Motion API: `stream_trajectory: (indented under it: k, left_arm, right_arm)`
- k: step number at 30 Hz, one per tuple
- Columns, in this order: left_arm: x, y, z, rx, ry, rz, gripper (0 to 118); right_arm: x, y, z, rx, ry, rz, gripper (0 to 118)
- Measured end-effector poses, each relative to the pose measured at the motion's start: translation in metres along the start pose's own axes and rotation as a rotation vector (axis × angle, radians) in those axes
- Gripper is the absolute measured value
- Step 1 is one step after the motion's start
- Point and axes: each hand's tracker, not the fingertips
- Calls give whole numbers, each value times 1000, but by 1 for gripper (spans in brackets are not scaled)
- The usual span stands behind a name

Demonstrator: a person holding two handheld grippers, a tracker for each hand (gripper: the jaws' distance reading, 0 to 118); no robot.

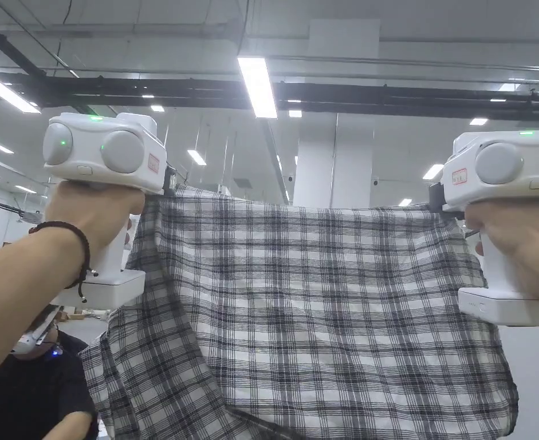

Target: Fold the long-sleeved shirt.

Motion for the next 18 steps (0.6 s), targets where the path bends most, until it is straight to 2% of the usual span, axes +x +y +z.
stream_trajectory:
  k: [6, 10, 15, 18]
  left_arm:
    - [15, -42, -57, 7, 4, 1, 0]
    - [14, -83, -81, -4, -11, 1, 0]
    - [18, -155, -102, -95, -18, 11, 0]
    - [15, -206, -109, -217, -38, 50, 0]
  right_arm:
    - [-6, -49, -65, -9, -22, -13, 0]
    - [-4, -92, -92, -41, 1, -33, 0]
    - [-14, -160, -119, -125, 18, -35, 0]
    - [-20, -209, -125, -202, 51, -55, 0]
